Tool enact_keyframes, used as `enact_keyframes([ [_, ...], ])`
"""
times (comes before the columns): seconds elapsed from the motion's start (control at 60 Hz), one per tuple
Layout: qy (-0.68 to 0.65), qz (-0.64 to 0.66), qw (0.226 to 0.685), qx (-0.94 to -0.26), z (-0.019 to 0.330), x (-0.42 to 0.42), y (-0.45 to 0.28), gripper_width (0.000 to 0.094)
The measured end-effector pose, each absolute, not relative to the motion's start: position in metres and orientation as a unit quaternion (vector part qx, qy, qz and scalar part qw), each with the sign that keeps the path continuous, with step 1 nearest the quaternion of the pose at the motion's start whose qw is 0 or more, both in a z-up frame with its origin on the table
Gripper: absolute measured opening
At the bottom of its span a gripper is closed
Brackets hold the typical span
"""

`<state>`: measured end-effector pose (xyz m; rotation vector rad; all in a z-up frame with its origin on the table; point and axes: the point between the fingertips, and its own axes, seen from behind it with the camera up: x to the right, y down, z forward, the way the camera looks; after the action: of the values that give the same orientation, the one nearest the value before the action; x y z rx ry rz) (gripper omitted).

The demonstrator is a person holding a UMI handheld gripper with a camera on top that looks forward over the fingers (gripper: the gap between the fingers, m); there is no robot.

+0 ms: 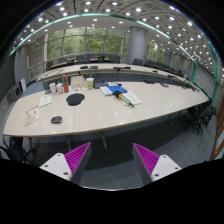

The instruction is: Arrange mouse

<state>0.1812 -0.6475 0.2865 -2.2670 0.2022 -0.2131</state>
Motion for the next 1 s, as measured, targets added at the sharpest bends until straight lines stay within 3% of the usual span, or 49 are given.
enact_keyframes([
  [0.15,0.072,-0.087,0.403,-0.908,0.265,0.175,-0.634,0.0854],
  [0.233,0.056,-0.083,0.397,-0.912,0.224,0.163,-0.600,0.0852],
  [0.25,0.053,-0.082,0.394,-0.914,0.231,0.158,-0.611,0.0851],
  [0.367,0.027,-0.060,0.386,-0.920,0.190,0.110,-0.581,0.0853],
  [0.6,-0.040,-0.023,0.383,-0.923,0.100,-0.008,-0.468,0.0856],
  [0.783,-0.057,0.004,0.387,-0.921,0.053,-0.096,-0.370,0.0853],
  [1.0,-0.065,-0.015,0.376,-0.924,0.007,-0.137,-0.285,0.0854],
])
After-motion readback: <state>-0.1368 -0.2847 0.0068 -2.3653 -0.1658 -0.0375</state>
